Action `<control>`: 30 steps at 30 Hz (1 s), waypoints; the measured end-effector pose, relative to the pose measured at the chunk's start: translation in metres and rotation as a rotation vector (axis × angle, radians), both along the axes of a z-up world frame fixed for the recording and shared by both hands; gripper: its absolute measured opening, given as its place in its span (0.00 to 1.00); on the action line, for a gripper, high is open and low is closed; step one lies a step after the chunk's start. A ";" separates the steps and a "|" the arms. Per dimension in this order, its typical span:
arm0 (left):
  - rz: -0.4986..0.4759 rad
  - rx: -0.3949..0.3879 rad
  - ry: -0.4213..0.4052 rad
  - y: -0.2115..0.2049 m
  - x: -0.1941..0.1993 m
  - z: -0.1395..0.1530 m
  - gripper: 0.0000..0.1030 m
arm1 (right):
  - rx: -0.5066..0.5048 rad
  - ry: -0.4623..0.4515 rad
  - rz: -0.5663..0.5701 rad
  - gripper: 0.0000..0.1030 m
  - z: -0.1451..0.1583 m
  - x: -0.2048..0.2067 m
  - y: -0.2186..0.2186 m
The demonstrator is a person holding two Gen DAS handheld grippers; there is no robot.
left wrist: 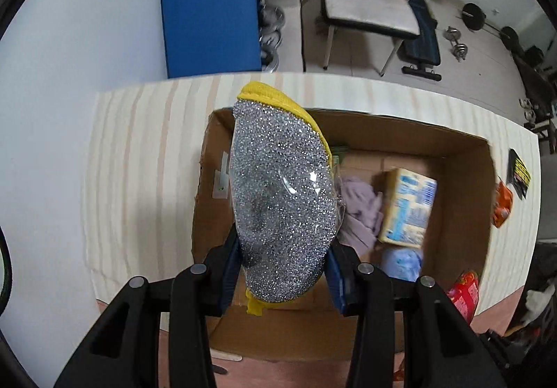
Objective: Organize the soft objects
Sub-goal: 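Place scrubber and red bag into the box and open both tools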
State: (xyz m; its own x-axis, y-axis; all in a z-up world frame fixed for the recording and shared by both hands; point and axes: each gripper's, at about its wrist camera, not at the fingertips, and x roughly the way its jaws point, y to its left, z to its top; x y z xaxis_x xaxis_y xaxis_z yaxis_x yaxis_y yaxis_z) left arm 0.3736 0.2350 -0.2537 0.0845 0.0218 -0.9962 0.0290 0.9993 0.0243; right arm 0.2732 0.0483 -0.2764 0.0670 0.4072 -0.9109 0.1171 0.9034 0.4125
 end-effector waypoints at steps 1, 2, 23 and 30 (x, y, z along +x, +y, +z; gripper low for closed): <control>0.002 -0.001 0.011 0.002 0.004 -0.007 0.39 | -0.006 0.004 0.001 0.48 -0.005 0.005 0.006; 0.004 -0.003 0.021 0.000 0.007 -0.014 0.39 | -0.009 0.009 0.003 0.48 -0.012 0.010 0.009; 0.029 0.017 0.108 0.009 0.046 -0.072 0.68 | -0.153 0.136 0.007 0.55 -0.093 0.042 0.036; 0.023 0.012 0.076 0.013 0.045 -0.058 0.90 | -0.149 0.136 0.027 0.79 -0.079 0.040 0.032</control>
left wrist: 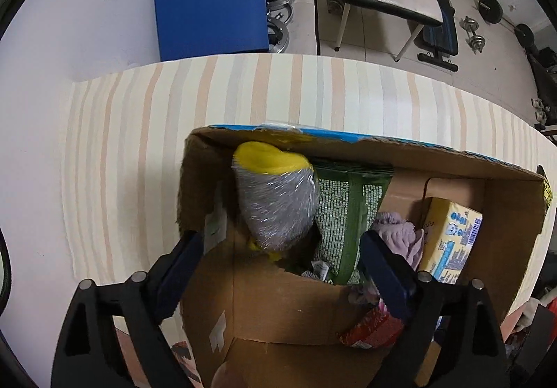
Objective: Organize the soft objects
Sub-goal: 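Place scrubber and red bag into the box and open both tools, then grasp the orange snack bag with the left tool while the right tool grasps the black shoe-shine pack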
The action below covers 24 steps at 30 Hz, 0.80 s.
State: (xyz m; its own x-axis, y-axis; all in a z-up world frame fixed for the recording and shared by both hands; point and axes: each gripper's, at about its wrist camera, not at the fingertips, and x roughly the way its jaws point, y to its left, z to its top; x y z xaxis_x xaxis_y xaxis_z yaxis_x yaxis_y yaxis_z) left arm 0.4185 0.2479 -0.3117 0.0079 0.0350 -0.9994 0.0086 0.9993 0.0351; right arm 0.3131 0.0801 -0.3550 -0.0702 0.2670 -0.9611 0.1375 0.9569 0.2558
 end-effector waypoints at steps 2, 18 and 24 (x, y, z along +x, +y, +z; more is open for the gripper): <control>0.002 -0.012 -0.007 0.000 -0.004 0.005 0.93 | 0.002 -0.006 0.006 0.88 0.004 -0.004 0.002; 0.001 -0.032 -0.198 -0.013 -0.114 0.074 0.99 | -0.104 -0.152 0.043 1.00 0.071 -0.046 -0.021; -0.021 -0.036 -0.295 -0.022 -0.164 0.113 0.99 | -0.154 -0.240 0.057 1.00 0.113 -0.071 -0.036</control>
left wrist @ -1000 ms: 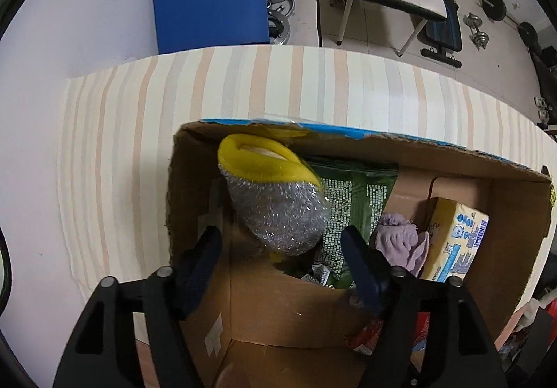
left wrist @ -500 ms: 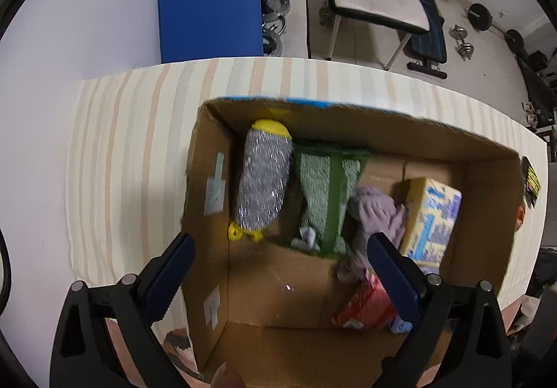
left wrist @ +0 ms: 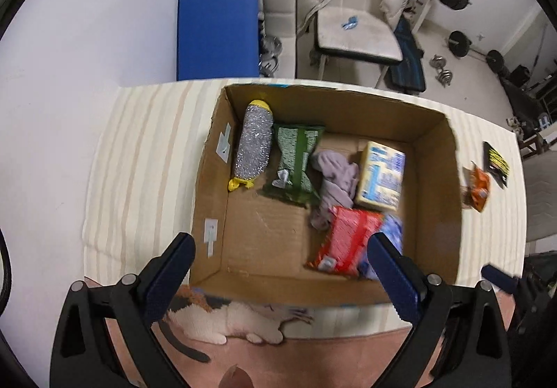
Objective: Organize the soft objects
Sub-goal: 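Grasp the orange snack bag with the left tool while the right tool grasps the black shoe-shine pack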
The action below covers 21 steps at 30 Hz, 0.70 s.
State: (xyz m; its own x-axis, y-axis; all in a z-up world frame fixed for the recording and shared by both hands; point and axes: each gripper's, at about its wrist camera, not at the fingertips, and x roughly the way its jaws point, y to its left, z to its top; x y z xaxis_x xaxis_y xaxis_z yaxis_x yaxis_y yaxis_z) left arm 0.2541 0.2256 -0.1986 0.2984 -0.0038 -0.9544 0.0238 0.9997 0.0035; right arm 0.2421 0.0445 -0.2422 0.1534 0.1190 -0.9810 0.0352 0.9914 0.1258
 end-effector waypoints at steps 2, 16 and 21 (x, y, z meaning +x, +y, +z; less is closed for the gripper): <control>-0.004 0.030 -0.029 -0.001 -0.014 0.009 0.99 | -0.013 -0.024 -0.008 1.00 0.011 -0.011 -0.004; 0.001 0.017 -0.105 -0.026 -0.073 0.058 0.98 | 0.073 -0.121 -0.003 1.00 0.073 -0.058 -0.034; -0.040 0.031 -0.156 -0.079 -0.063 0.077 0.98 | 0.100 -0.119 -0.028 1.00 0.085 -0.059 -0.090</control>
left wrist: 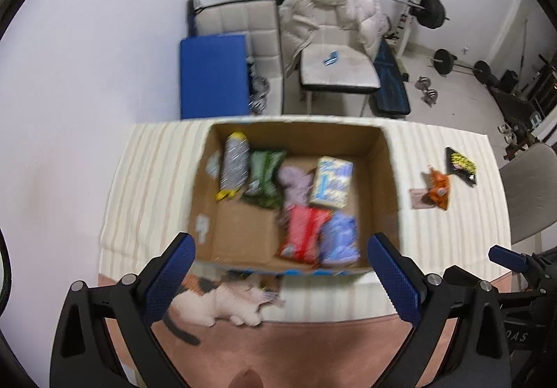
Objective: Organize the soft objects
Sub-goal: 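Grasp the orange snack bag with the left tool while the right tool grasps the black shoe-shine pack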
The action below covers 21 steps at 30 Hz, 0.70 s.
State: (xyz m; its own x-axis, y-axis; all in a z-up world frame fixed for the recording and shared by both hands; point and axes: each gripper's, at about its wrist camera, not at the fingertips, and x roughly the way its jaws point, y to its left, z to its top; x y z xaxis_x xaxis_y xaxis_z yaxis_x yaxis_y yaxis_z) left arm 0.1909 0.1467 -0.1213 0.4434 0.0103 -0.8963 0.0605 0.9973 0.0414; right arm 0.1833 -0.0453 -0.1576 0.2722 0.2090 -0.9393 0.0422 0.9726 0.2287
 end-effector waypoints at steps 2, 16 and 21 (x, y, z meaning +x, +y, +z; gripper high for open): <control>-0.031 -0.007 0.018 -0.032 0.011 -0.004 0.99 | -0.028 0.000 -0.003 1.00 0.002 0.004 -0.028; -0.160 -0.192 0.340 -0.253 0.108 -0.147 0.98 | -0.355 0.163 0.261 1.00 -0.075 0.111 -0.230; -0.157 -0.161 0.384 -0.290 0.131 -0.196 0.98 | -0.467 0.212 0.448 1.00 -0.139 0.160 -0.262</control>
